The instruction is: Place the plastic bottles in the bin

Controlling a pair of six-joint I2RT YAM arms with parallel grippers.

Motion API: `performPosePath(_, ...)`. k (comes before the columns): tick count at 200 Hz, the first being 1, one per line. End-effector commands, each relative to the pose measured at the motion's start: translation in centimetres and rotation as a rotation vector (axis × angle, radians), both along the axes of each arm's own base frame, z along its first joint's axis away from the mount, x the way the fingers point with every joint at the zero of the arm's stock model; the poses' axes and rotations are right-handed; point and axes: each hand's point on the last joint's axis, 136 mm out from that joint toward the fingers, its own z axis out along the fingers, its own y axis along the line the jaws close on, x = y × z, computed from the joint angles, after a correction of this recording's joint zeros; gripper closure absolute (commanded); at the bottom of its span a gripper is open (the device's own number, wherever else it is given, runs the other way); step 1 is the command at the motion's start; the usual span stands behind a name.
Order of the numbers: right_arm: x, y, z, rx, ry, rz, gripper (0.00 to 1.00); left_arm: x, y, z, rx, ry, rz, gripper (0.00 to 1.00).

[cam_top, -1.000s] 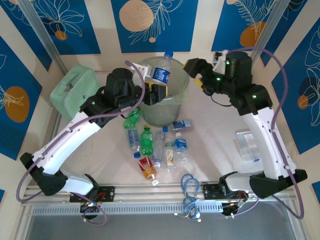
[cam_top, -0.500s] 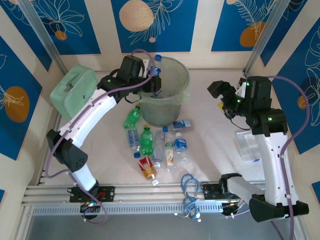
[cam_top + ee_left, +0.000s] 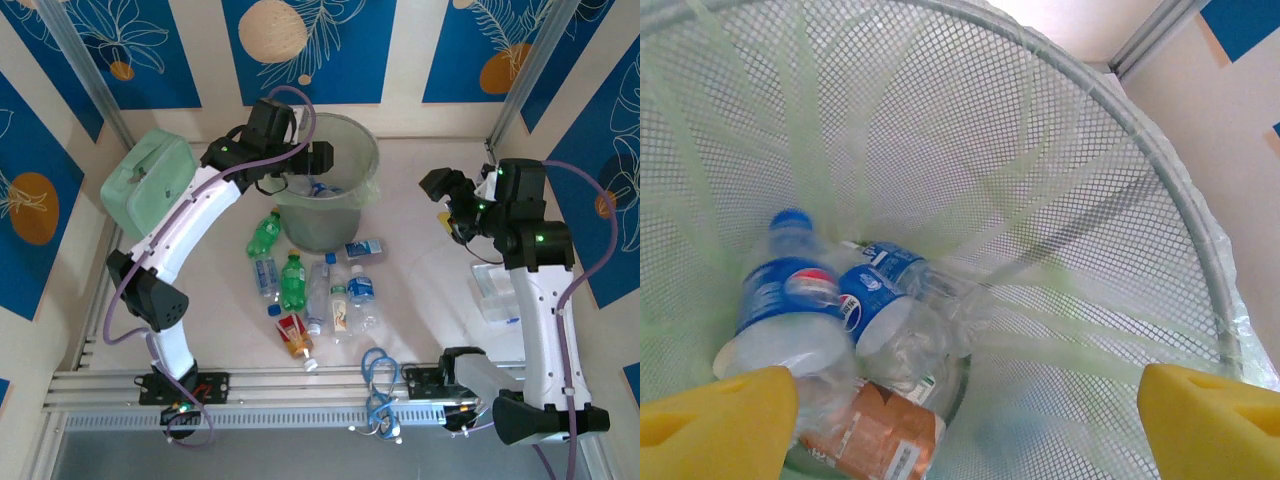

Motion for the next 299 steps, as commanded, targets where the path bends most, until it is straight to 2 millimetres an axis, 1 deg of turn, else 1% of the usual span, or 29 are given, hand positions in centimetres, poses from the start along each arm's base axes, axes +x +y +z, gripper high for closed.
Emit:
performPosePath(1,0.1,0.4,-1.2,0.019,0.036,0.023,0.11,-0.5,1.5,2.1,0.008,-0.039,0.031,0.12)
performPosePath(22,0.3,0.5,-2.5,0.032,0.072,0.018,0.13,-1.5,2.6,4.0,-0.013,-0.081,0.052,0.13)
performPosePath(47,0.6,1.0,-4.2,0.041,0.118,0.018,0.15,-3.4,4.4,5.7,-0.049,-0.121,0.088,0.14)
performPosePath(60,0.7,1.3,-5.2,0.038,0.142,0.02,0.15,-4.6,5.5,6.0,-0.068,-0.137,0.107,0.14)
performPosePath(65,0.8,1.5,-5.6,0.037,0.153,0.02,0.15,-5.0,5.9,5.7,-0.07,-0.135,0.116,0.14)
performPosePath(77,1.0,1.9,-6.8,0.04,0.185,0.021,0.15,-6.3,7.0,5.8,-0.095,-0.148,0.128,0.13)
performPosePath(88,1.2,2.3,-7.8,0.044,0.216,0.023,0.16,-7.4,8.0,5.5,-0.118,-0.151,0.141,0.12)
performPosePath(111,1.9,3.0,-9.8,0.042,0.278,0.014,0.16,-9.5,9.8,4.1,-0.161,-0.137,0.155,0.08)
performPosePath(129,2.5,3.4,-11.6,0.034,0.343,-0.002,0.16,-10.8,10.8,2.8,-0.179,-0.111,0.156,0.0)
performPosePath(157,3.2,4.0,-14.5,0.035,0.461,-0.04,0.16,-12.1,11.7,0.8,-0.191,-0.067,0.171,0.0)
performPosePath(166,3.3,4.2,-15.5,0.032,0.502,-0.054,0.16,-12.4,12.0,0.5,-0.196,-0.061,0.177,0.0)
performPosePath(186,3.0,3.8,-18.0,0.018,0.602,-0.118,0.16,-12.8,12.3,-0.1,-0.199,-0.047,0.179,0.0)
performPosePath(210,3.4,4.5,-20.5,0.059,0.668,-0.129,0.16,-13.1,12.6,-0.6,-0.201,-0.042,0.182,0.0)
performPosePath(268,4.6,5.9,-23.3,0.027,0.759,-0.104,0.15,-13.3,12.9,-2.5,-0.201,0.006,0.201,0.0)
performPosePath(299,5.1,6.2,-24.7,0.022,0.793,-0.117,0.15,-13.4,13.0,-2.8,-0.211,0.011,0.207,0.0)
